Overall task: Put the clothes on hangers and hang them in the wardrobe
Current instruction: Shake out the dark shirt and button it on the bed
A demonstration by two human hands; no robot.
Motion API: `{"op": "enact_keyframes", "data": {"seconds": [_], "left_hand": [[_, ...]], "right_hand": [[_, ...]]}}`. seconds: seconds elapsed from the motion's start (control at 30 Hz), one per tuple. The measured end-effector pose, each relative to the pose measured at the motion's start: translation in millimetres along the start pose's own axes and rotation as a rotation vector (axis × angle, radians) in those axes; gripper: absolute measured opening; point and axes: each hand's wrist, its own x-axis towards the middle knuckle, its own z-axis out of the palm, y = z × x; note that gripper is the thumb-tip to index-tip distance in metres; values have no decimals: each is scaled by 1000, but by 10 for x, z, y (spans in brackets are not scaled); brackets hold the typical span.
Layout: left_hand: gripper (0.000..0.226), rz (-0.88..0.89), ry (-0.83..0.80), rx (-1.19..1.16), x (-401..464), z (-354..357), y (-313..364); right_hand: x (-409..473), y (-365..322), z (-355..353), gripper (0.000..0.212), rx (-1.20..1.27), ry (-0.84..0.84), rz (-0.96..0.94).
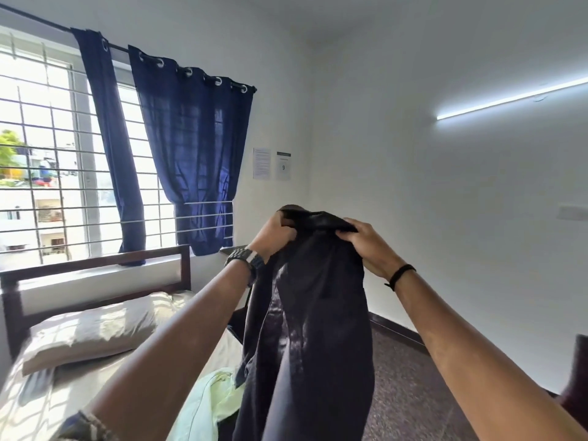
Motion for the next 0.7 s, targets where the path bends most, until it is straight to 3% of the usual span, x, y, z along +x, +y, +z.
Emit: {"op": "enact_keyframes", "data": {"seconds": [0.07,0.1,0.2,0.3,0.37,0.43,0.5,0.63,0.7], "left_hand": [[71,197,37,414,15,-27,-37],[79,248,-25,506,4,-35,-43],[106,146,-364,454,-22,8,-92],[105,46,-520,414,-167,170,-100],[83,-26,-471,236,-303,304,-64],[49,31,-216,122,-440,472,-90],[33,163,19,160,-611,627,-168],[48,197,-130,218,-822,799,-346],[42,147,-104,231,-766,828,-421]], "right_hand": [[-46,-45,-34,27,91,-46,20],[-61,-52,-57,29,154,-60,36],[-97,-73,-159,31,236,-86,73],[-131,-45,-232,29,217,-67,90],[-129,-11,-260,28,207,3,120],[-108,28,-314,25,47,114,153],[-74,64,-397,23,-161,199,161],[-113,135,-499,22,-431,160,91],[-155,135,-518,20,-608,110,51]]}}
